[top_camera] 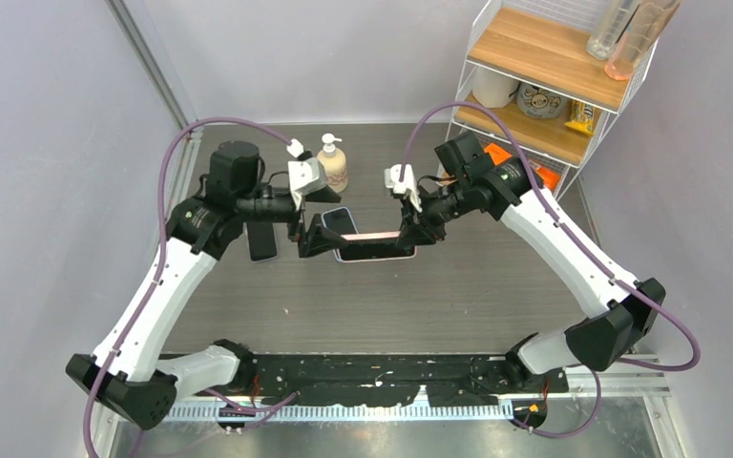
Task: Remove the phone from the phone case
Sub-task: Pick up the phone at the center of the board.
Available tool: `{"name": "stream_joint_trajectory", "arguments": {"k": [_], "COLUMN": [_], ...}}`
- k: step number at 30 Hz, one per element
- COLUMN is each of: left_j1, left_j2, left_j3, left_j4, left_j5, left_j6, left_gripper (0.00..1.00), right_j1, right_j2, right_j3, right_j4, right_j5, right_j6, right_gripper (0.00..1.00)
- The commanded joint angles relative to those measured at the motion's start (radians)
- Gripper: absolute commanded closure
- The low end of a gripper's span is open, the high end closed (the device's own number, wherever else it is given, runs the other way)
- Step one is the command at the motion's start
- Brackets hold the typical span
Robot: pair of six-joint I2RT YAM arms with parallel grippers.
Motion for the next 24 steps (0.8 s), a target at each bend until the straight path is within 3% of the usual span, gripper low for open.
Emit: {"name": "stream_joint_trajectory", "arguments": {"k": [1,6,10,15,21,24], "left_j1": [-0.064,-0.138,-0.163,-0.190,-0.219,-0.219], "left_j2": [0.079,0.138,0.176,0.229,0.278,0.290], "left_j3": [0.093,0.100,0.100,0.120,0.117,0.115], "left_j4": [-0.182,-0.214,-0.214,-0.209,-0.233,-0.244], "left_j5": [-0.058,-0.106,-0.114,-0.105,-0.121,-0.120], "left_j6": [0.168,0.214,0.222,0.204,0.217,0.220], "left_gripper": [0.00,0.01,0.07,0.27,0.45,0.63], "right_j1": [0.050,0.074,0.082,0.089,0.089,0.089], "right_j2": [-0.019,-0.017,-0.033,-0.042,-0.051,-0.062], "right_j3": [0.085,0.111,0.111,0.107,0.104,0.091], "right_j4": [-0.002,0.000,0.015,0.033,0.051,0.062], "right_j5": [0.057,0.085,0.092,0.091,0.090,0.092], "right_j6": [-0.033,-0.017,0.000,0.020,0.033,0.036], "right_gripper": [0.95,0.95,0.95,0.95,0.95,0.95]}}
